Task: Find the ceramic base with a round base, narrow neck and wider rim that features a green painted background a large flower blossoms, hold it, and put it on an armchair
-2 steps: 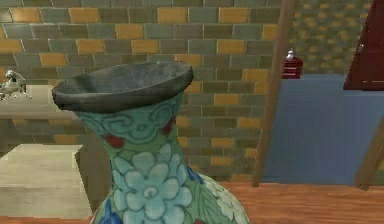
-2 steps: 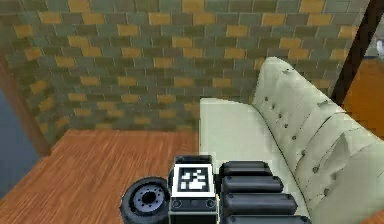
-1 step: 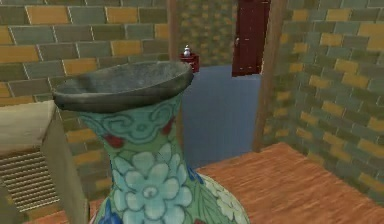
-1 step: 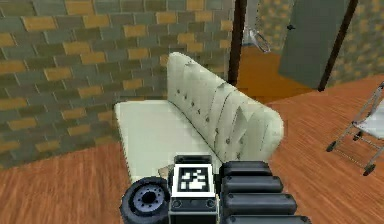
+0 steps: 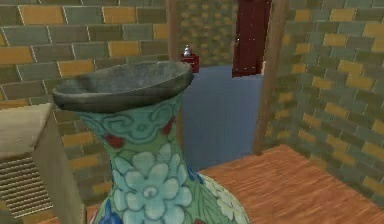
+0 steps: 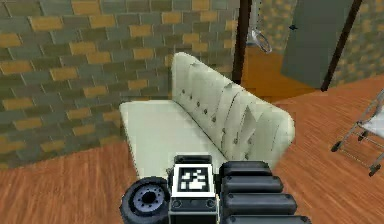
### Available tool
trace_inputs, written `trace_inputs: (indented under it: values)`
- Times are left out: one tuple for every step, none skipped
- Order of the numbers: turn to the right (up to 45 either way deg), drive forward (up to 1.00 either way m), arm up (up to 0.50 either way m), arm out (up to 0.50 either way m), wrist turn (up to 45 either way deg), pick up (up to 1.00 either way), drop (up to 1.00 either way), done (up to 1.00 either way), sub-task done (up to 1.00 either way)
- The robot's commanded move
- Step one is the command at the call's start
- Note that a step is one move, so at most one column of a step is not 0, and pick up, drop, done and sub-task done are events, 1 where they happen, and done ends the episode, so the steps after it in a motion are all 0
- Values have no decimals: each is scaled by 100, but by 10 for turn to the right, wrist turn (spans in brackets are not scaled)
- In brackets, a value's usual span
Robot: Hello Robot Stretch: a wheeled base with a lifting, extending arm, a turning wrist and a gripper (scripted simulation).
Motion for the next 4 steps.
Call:
trace_inputs:
  values:
    - [180, 0, 0, 0, 0, 0, 0, 0, 0]
    - [0, 100, 0, 0, 0, 0, 0, 0, 0]
    - [60, 0, 0, 0, 0, 0, 0, 0, 0]
    - [0, 25, 0, 0, 0, 0, 0, 0, 0]
